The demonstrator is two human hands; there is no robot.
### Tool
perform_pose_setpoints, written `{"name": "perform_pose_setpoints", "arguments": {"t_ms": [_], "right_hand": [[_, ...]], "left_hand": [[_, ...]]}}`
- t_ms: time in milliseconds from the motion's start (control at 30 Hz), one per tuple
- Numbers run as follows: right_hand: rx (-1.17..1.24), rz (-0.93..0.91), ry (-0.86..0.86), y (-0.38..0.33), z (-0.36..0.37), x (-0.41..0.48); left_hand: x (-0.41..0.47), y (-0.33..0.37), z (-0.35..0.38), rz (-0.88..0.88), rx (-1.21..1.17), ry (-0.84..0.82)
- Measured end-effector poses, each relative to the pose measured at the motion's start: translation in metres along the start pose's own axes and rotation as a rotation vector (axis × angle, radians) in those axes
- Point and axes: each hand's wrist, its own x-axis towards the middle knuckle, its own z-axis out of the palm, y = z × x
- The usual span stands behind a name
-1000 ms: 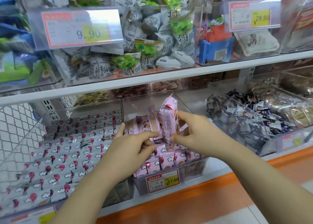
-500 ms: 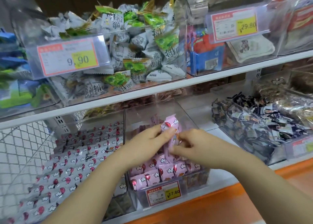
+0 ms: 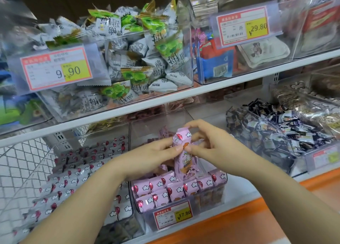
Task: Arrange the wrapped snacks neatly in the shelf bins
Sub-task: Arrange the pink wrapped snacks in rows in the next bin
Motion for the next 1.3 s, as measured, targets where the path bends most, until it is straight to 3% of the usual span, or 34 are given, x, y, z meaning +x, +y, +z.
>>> {"name": "perform_pose_setpoints", "arguments": {"t_ms": [233, 333, 633, 700, 800, 867, 1000, 1100, 1200, 1300], "right_hand": [[-0.002, -0.027, 0.063, -0.002, -0.006, 0.002], [-0.097, 0.008, 0.000, 0.000, -0.005, 0.000], [-0.275, 0.070, -0.262, 0.003, 0.012, 0.000], [-0.271, 0.054, -0.167, 0.000, 0.000, 0.001], [-0.213, 0.034, 0.184, 0.006, -0.026, 0.003], [-0.159, 0.100, 0.269, 0.018, -0.035, 0.002], [0.101, 0.293, 0.092, 0.037, -0.027, -0.003], [0.162, 0.301, 0.090, 0.040, -0.025, -0.004], [0.163, 0.309, 0.078, 0.039, -0.027, -0.004], [0.160, 0.317, 0.077, 0.039, -0.025, -0.003]], "left_hand": [[0.000, -0.005, -0.005, -0.032, -0.098, -0.123], [0.005, -0.012, -0.008, -0.105, -0.245, -0.128], [0.010, -0.003, 0.002, -0.205, 0.272, -0.161], [0.014, -0.004, 0.003, -0.201, 0.357, -0.169], [0.020, -0.005, 0.008, -0.199, 0.430, -0.219], [0.025, -0.006, 0.011, -0.215, 0.471, -0.233], [0.034, -0.007, 0.009, -0.275, 0.444, -0.269], [0.037, -0.012, 0.001, -0.343, 0.278, -0.293], [0.045, -0.013, -0.008, -0.334, 0.079, -0.183], [0.057, -0.005, -0.009, -0.241, 0.283, -0.047]]}}
